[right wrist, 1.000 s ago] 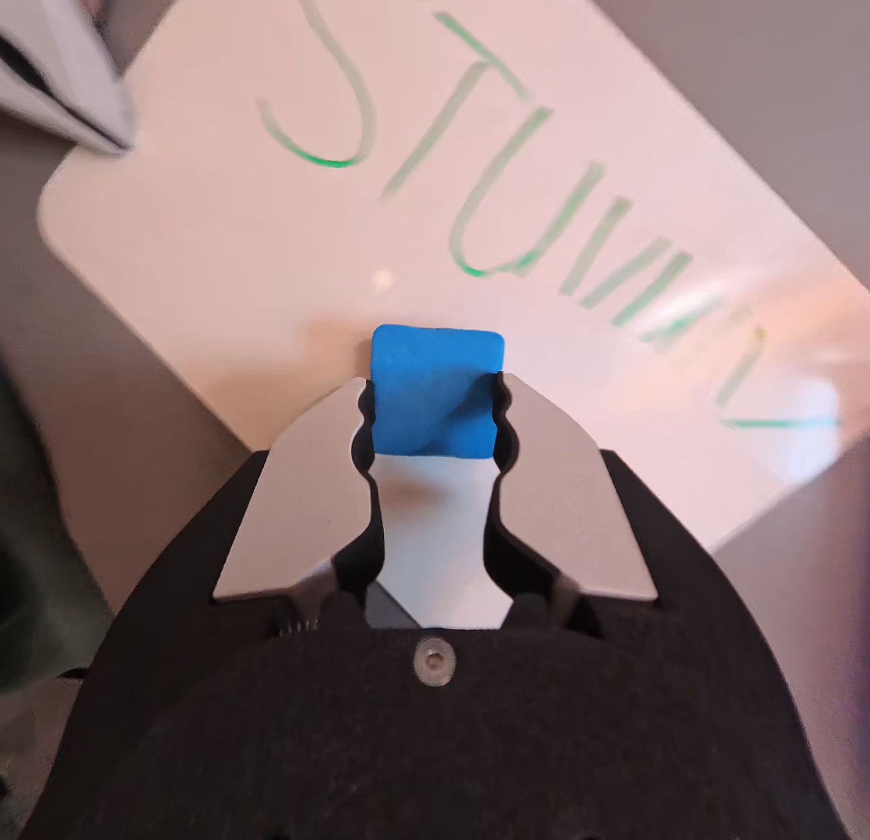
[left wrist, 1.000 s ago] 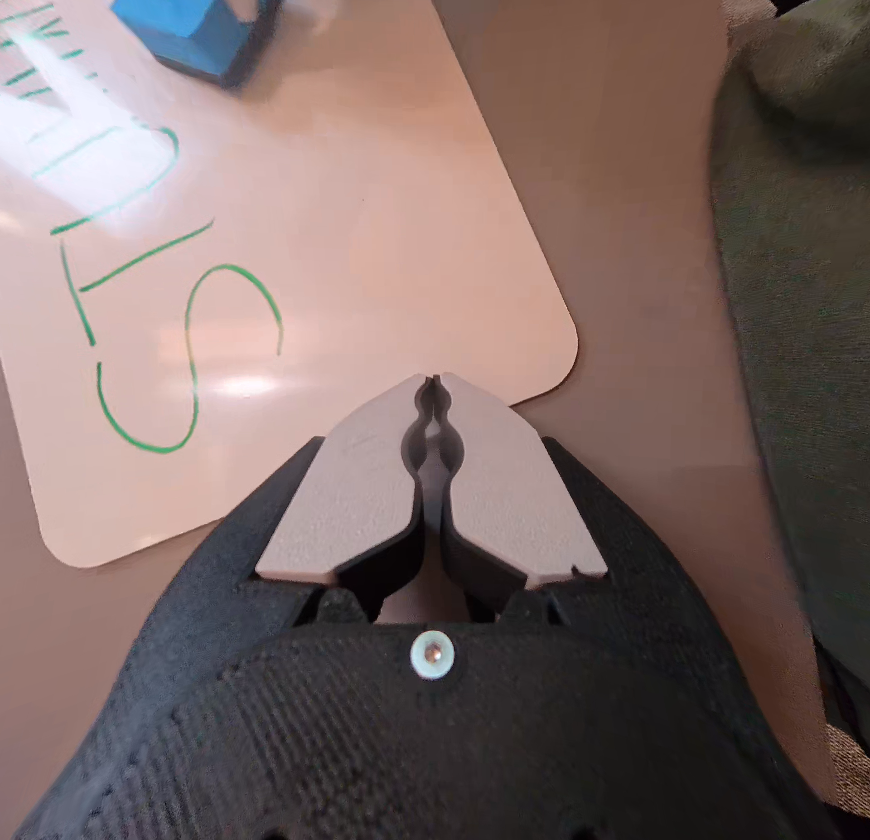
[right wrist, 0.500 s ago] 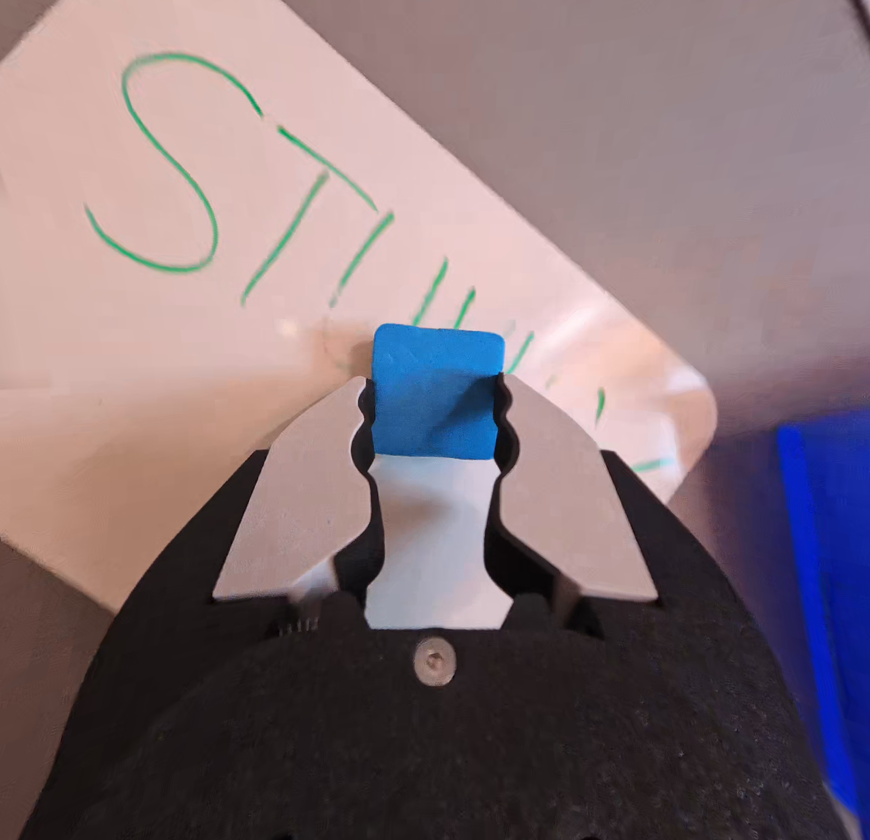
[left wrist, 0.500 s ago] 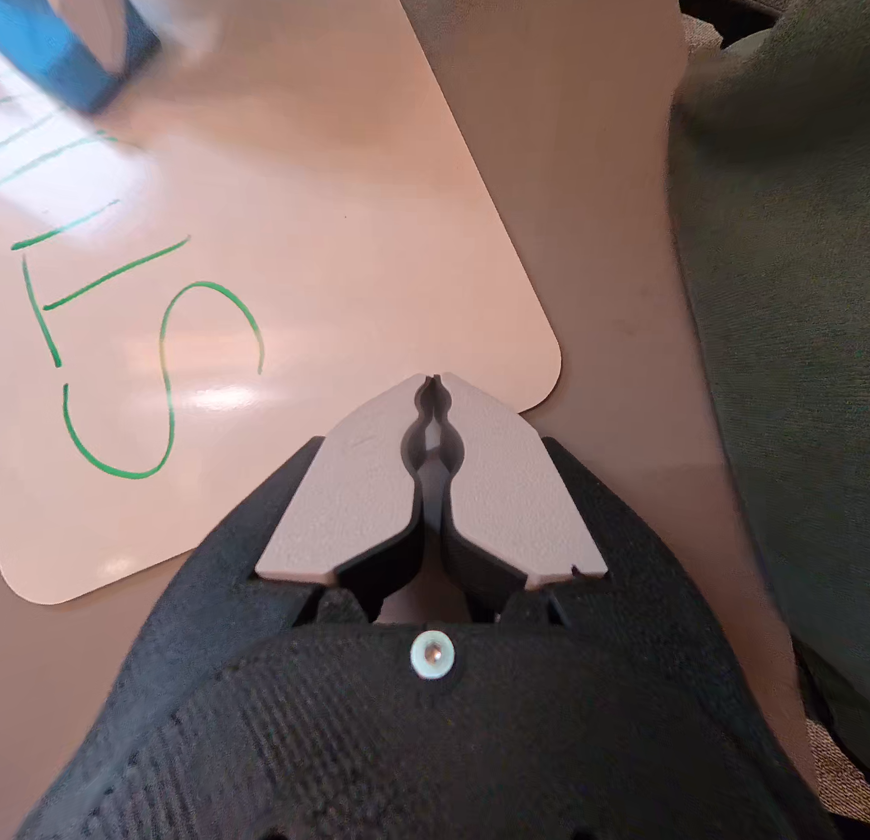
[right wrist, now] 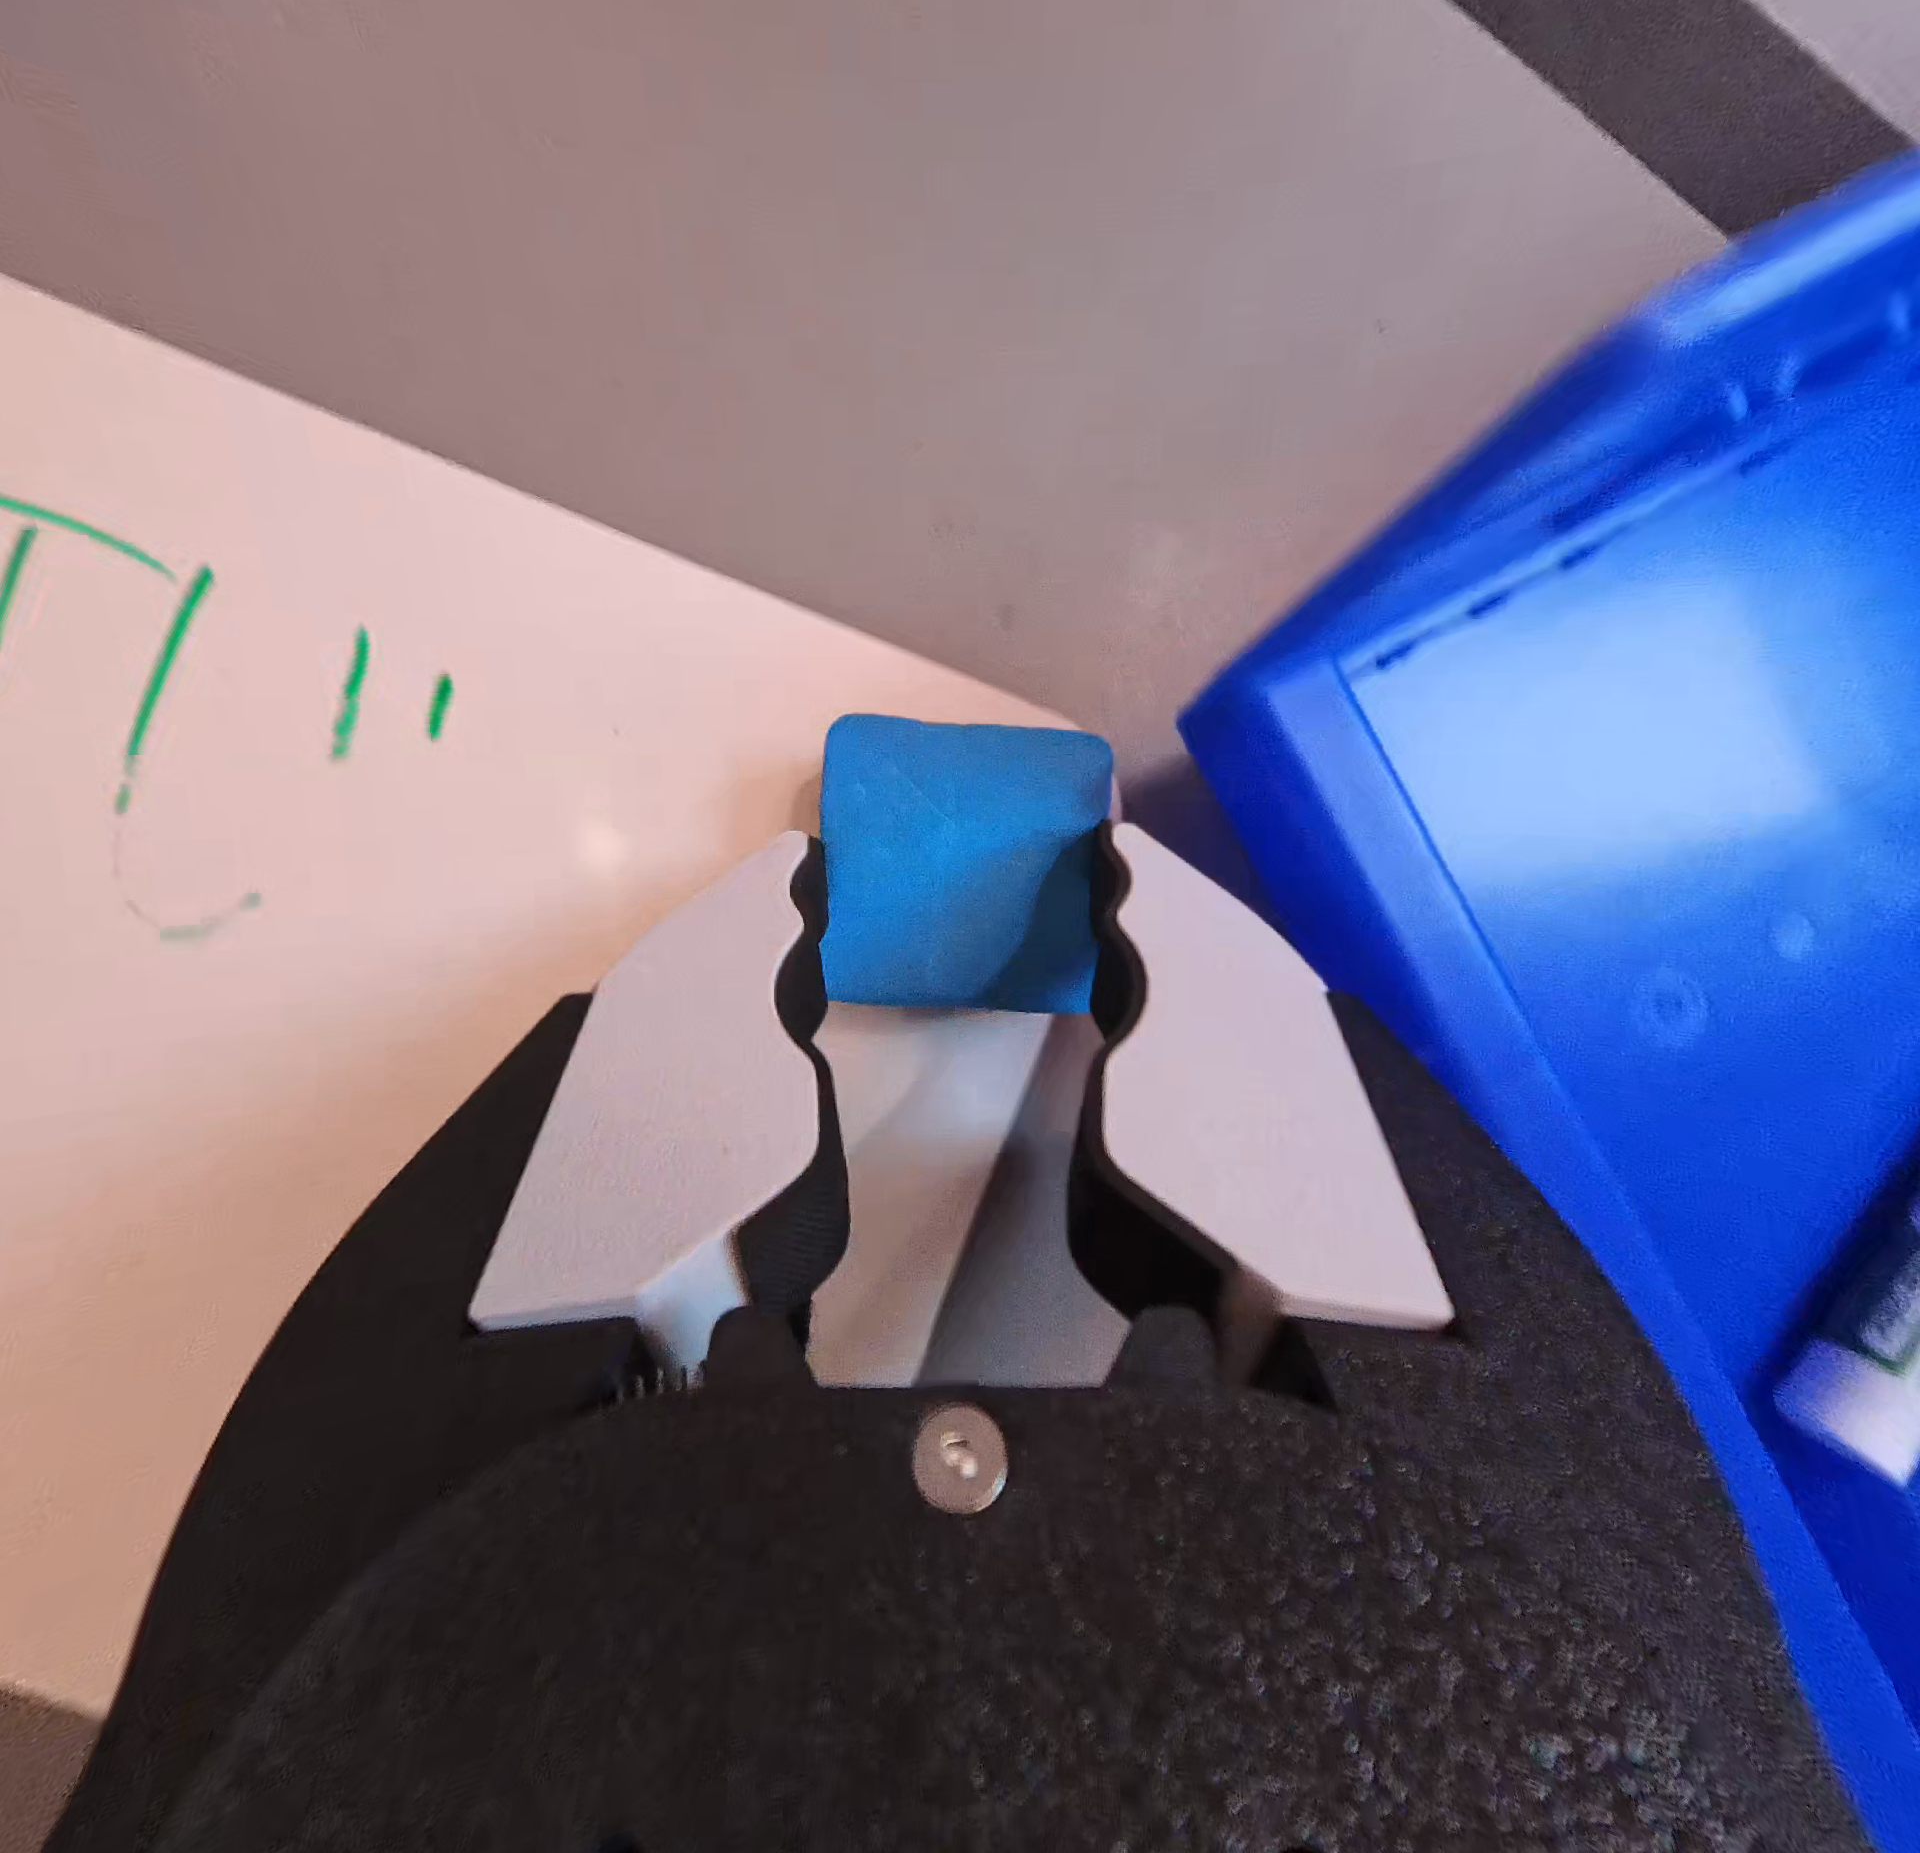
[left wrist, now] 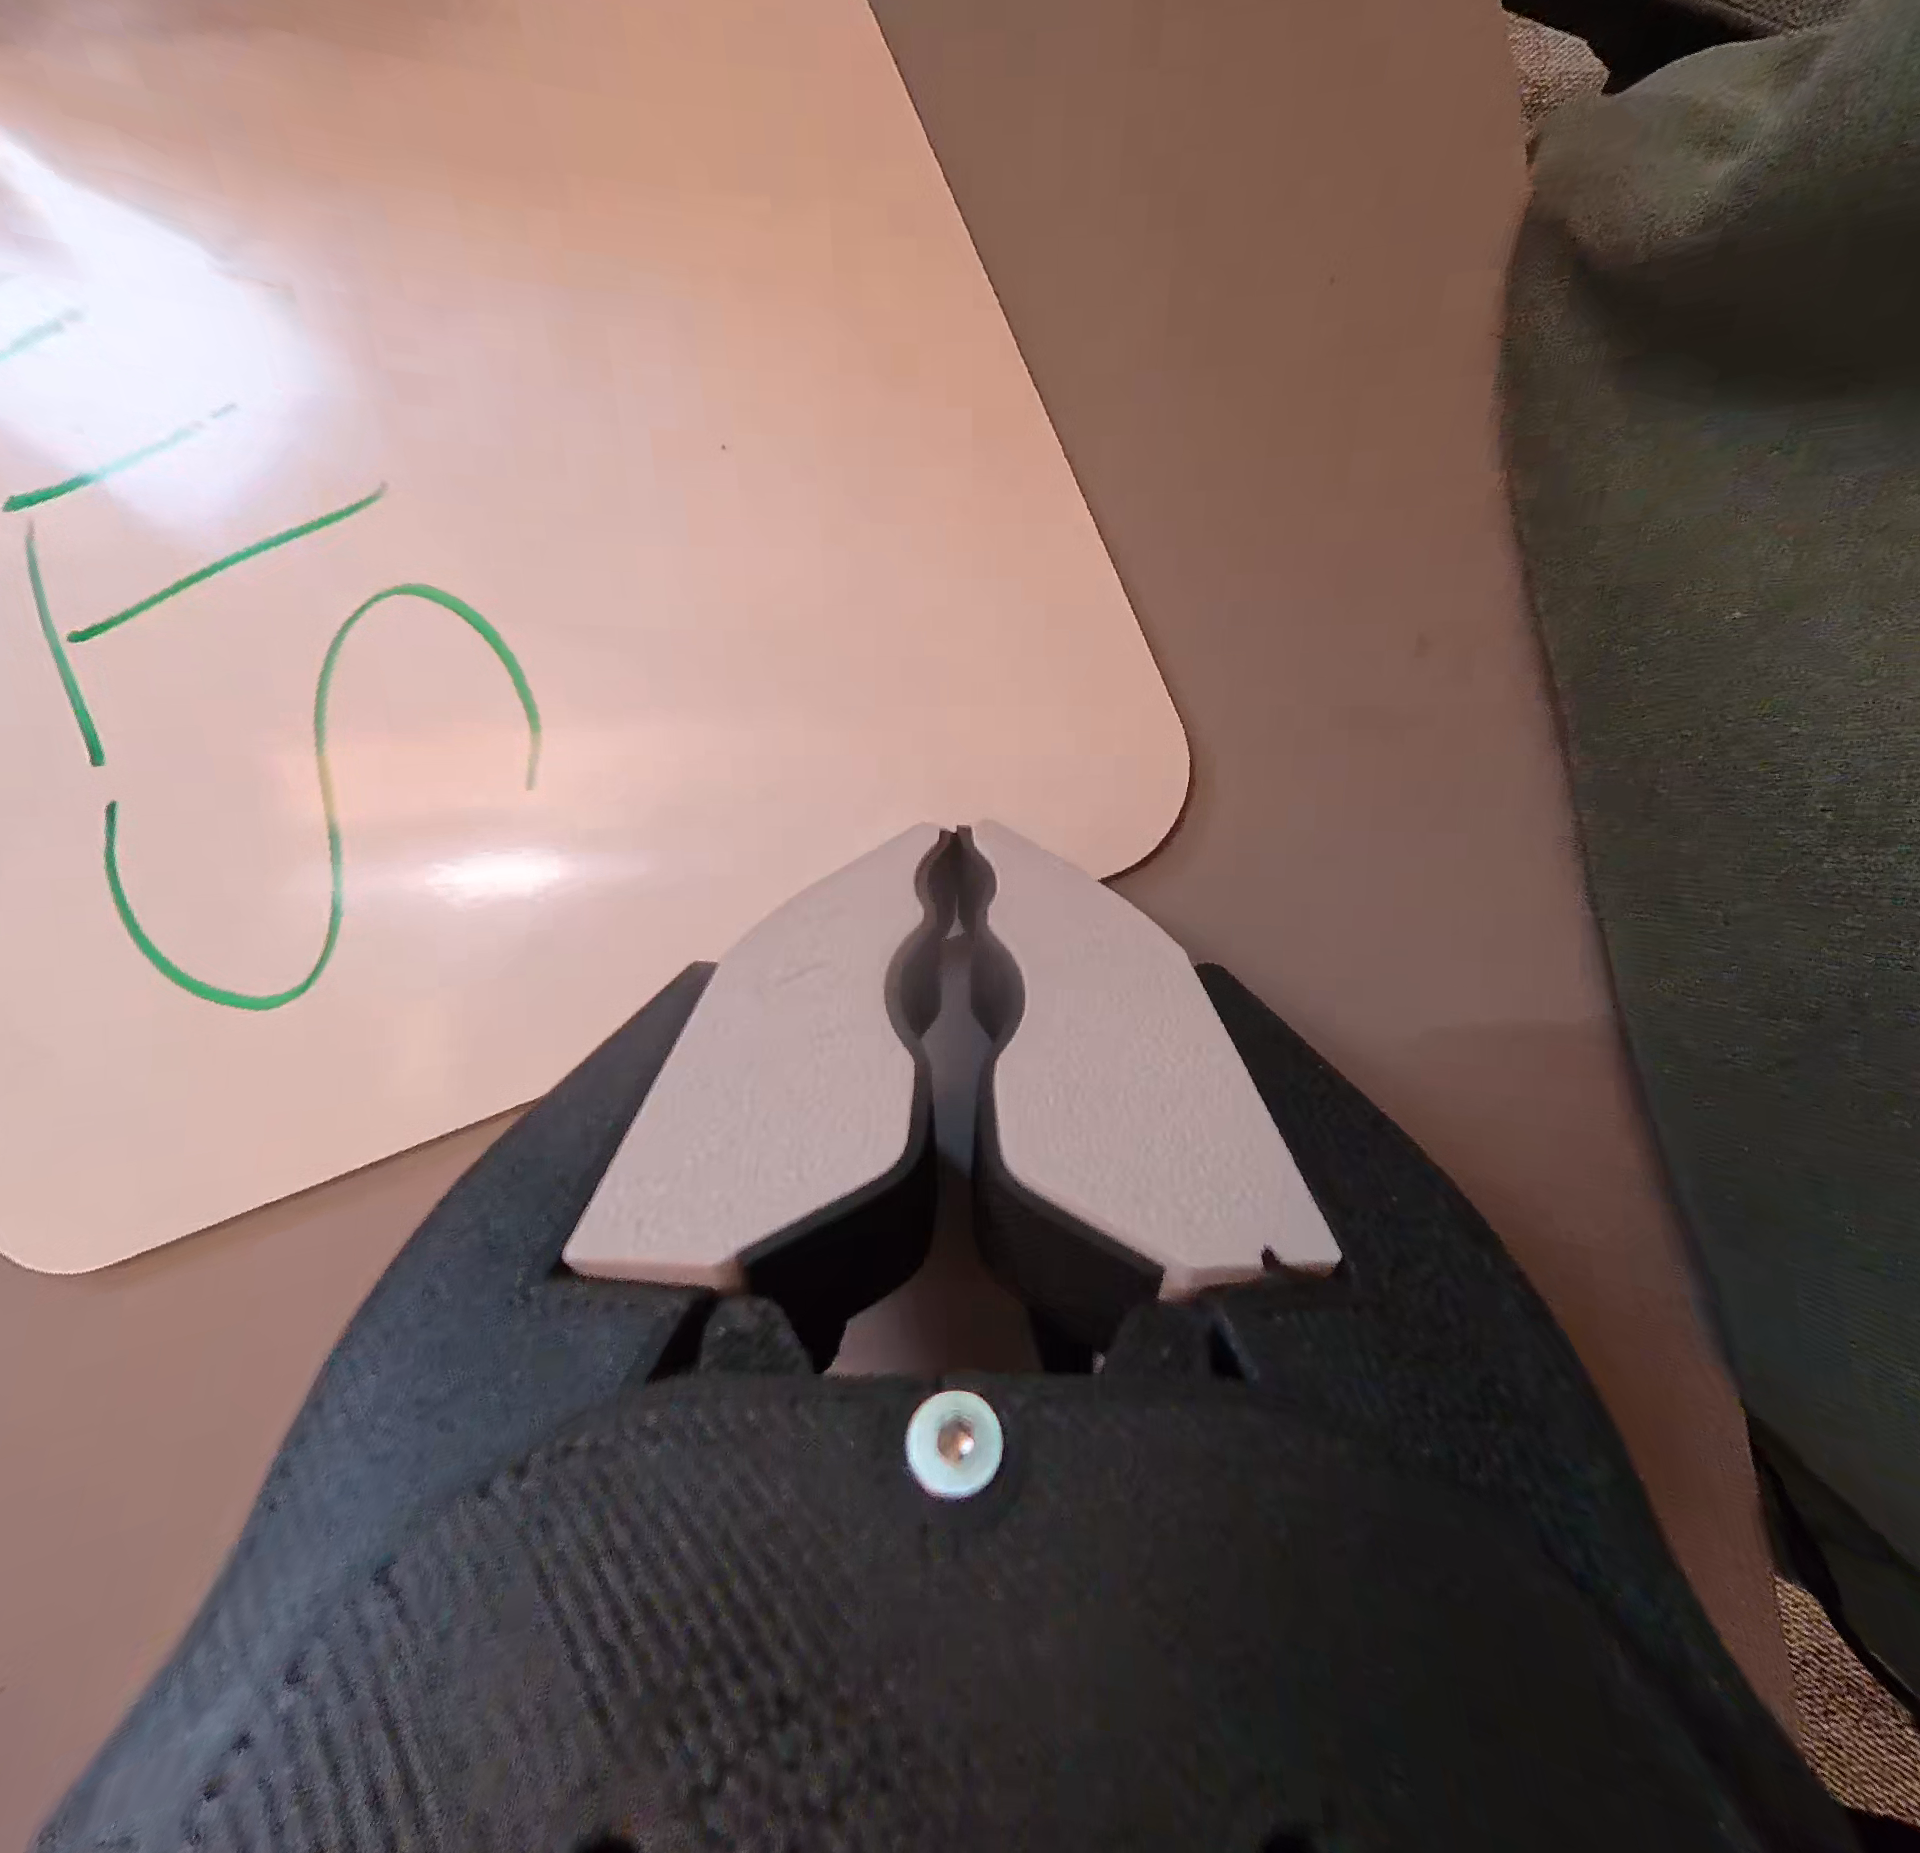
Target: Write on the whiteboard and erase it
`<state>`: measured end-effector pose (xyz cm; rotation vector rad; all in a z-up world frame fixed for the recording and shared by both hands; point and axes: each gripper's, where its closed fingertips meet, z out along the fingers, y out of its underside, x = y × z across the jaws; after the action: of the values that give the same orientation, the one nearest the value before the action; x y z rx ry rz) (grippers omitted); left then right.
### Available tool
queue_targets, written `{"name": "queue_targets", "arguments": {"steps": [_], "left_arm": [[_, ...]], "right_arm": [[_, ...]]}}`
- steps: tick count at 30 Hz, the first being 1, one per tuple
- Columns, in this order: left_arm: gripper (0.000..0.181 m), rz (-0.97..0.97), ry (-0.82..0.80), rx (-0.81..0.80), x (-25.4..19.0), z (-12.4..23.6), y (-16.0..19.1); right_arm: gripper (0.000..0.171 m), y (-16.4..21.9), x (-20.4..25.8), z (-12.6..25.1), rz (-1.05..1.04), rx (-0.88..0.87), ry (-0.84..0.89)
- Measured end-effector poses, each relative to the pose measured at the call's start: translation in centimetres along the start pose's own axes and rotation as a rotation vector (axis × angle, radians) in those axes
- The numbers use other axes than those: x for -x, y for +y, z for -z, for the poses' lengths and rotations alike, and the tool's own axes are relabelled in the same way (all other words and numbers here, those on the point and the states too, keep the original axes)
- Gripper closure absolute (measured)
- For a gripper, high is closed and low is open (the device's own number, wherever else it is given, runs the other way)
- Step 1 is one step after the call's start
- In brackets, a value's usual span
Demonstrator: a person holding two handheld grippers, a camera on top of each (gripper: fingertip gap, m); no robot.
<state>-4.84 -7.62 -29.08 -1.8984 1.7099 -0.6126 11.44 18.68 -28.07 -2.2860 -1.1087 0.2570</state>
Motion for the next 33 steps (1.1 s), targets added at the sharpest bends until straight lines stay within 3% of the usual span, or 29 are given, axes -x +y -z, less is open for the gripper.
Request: {"name": "queue_targets", "arguments": {"steps": [3, 6, 8, 11, 14, 17, 20, 23, 28, 30, 33], "left_arm": [[0.181, 0.001, 0.0, 0.002, 0.0, 0.0, 0.0], [0.181, 0.006, 0.008, -0.002, 0.1, 0.0, 0.0], [0.181, 0.002, 0.0, -0.001, 0.1, 0.0, -0.1], [0.181, 0.002, -0.004, -0.003, 0.2, 0.0, -0.1], [0.181, 0.006, 0.001, -0.002, 0.2, 0.0, -0.1], [0.181, 0.004, 0.003, 0.001, 0.2, 0.0, -0.1], [0.181, -0.004, -0.005, 0.003, 0.2, 0.0, -0.1], [0.181, -0.006, -0.011, 0.003, 0.2, 0.0, -0.1], [0.181, 0.001, 0.0, -0.002, 0.3, -0.1, -0.2], [0.181, -0.001, -0.006, -0.002, 0.3, -0.1, -0.3], [0.181, -0.008, -0.018, 0.003, 0.3, -0.1, -0.3]], "right_arm": [[0.122, 1.5, 2.6, 1.3, 0.045, 0.037, -0.037], [0.122, 0.5, 6.6, 1.0, 0.158, 0.011, -0.084], [0.122, -0.6, 3.4, -0.1, 0.063, -0.029, -0.042], [0.122, 0.6, -0.5, 0.4, -0.017, 0.005, 0.009], [0.122, 1.3, 5.1, 1.4, 0.094, 0.034, -0.086], [0.122, -1.0, 12.0, 0.4, 0.284, -0.012, -0.167], [0.121, -3.0, 8.6, -1.3, 0.195, -0.052, -0.126], [0.122, -1.2, 5.0, -0.4, 0.145, -0.029, -0.088], [0.122, -0.9, 16.1, 0.9, 0.44, -0.057, -0.274], [0.121, -2.6, 14.9, -0.5, 0.389, -0.079, -0.271], [0.122, -2.5, 8.0, -1.1, 0.245, -0.051, -0.184]]}}
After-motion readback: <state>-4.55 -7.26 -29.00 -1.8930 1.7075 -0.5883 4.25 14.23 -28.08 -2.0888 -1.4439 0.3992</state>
